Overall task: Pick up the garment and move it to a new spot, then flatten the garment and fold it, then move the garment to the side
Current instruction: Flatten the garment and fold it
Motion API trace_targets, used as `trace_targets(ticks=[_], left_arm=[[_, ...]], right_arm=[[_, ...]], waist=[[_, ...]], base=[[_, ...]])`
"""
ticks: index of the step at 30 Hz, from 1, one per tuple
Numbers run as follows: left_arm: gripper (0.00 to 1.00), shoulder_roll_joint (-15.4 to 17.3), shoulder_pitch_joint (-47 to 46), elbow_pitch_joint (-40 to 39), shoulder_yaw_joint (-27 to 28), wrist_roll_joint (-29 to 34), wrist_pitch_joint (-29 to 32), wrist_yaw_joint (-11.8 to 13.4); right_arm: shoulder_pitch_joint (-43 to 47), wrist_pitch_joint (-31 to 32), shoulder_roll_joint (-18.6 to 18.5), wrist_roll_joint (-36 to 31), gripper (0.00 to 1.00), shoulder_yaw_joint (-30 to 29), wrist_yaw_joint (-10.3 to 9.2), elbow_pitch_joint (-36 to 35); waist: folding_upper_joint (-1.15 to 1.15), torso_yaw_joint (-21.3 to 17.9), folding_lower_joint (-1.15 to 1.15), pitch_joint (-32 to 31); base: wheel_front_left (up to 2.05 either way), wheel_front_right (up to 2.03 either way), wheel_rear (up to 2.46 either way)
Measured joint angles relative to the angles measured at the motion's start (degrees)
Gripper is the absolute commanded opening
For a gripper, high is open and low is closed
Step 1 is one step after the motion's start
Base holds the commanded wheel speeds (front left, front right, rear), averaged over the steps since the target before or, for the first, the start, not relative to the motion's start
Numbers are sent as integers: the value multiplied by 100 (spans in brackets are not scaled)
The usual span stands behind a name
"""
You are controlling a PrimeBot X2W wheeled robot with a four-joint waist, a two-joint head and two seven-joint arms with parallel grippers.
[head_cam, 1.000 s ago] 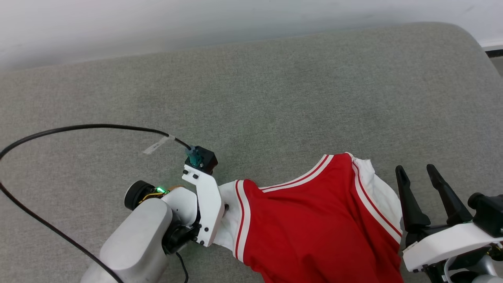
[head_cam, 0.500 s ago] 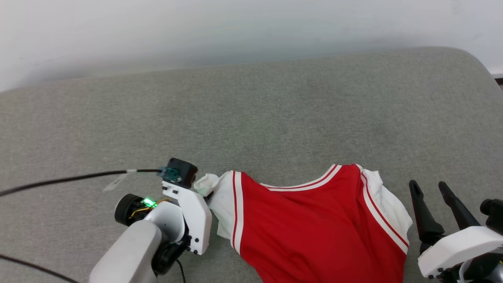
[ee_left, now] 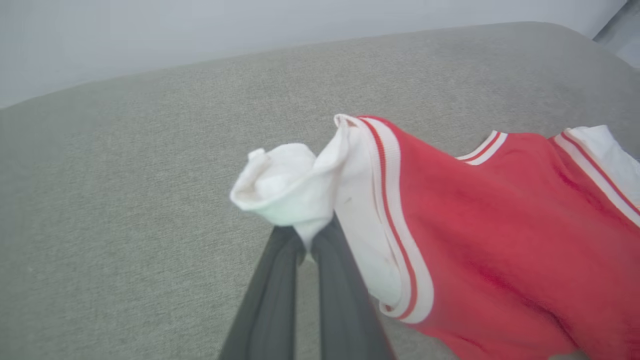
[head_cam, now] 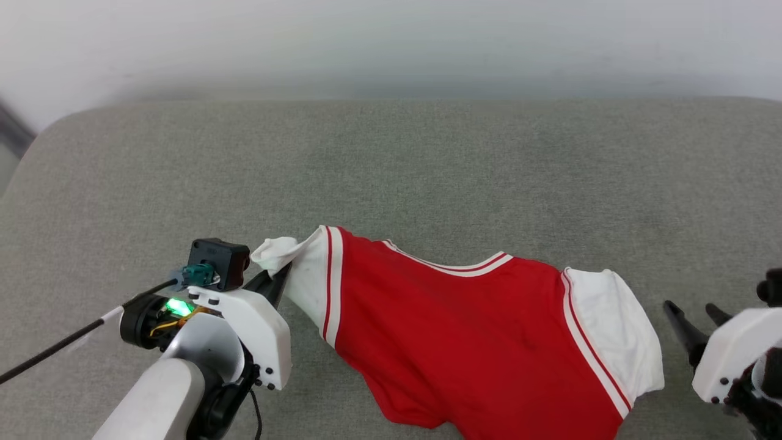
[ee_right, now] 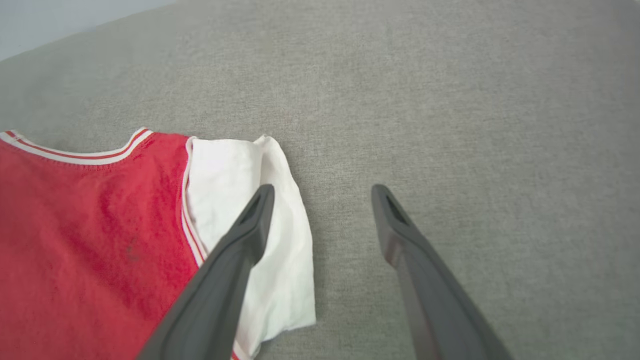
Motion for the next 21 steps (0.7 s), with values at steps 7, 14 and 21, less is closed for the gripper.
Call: trace_targets(ticks=[7,14,21], left_arm=[[0,-60,-21,-597,-41,51,-20,98],[0,-107,-48,-577,-68,-10,-78,60],[0,-132,-33,-477,-69,-54,-156,54]], right_arm=[[-982,1005,-504,292,100,753,0,871],[-1388,1419,-649,587,100,1267,0,1707],[-1622,1634,-702,836,0,1449,-8,2129]], waist=[[0,314,0,418],[0,542,0,629],[0,562,0,549]], base=[[0,0,0],[0,0,0],[0,0,0]])
